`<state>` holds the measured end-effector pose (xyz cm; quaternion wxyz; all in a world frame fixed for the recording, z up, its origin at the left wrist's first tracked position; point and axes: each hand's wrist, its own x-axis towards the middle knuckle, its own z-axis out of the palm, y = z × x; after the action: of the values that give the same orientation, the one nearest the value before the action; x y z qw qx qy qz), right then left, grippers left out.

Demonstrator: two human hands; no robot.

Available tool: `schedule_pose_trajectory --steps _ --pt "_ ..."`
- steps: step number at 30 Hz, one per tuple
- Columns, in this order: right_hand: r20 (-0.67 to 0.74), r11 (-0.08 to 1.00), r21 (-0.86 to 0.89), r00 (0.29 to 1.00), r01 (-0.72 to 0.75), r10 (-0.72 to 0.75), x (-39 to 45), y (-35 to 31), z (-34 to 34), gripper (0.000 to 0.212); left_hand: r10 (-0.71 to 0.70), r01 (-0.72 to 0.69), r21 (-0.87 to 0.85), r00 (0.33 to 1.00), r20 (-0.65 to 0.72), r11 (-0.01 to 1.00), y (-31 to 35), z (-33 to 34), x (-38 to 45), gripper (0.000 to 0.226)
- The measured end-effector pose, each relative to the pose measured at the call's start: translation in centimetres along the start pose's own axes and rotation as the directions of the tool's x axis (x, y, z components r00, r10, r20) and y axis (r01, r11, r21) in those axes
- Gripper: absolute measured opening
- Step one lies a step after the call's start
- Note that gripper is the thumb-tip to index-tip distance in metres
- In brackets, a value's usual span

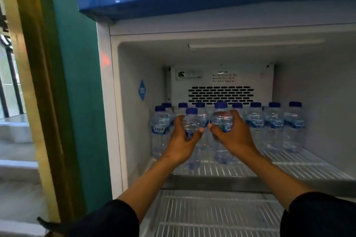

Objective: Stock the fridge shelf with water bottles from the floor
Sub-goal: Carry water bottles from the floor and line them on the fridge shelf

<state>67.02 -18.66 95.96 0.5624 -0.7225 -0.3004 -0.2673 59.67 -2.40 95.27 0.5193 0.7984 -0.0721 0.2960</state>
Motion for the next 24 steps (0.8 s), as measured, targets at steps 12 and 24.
schedule_pose_trajectory --steps 12,24 --pt "-0.011 1.0 0.02 1.0 -0.021 0.021 -0.5 2.3 0.7 0.047 -0.21 -0.091 0.652 0.906 0.368 0.753 6.8 -4.9 5.5 0.066" --pt "-0.015 0.998 0.054 0.999 -0.034 0.035 -0.5 2.2 0.7 0.05 -0.328 -0.427 0.695 0.658 0.677 0.578 9.2 -5.5 10.6 0.047"
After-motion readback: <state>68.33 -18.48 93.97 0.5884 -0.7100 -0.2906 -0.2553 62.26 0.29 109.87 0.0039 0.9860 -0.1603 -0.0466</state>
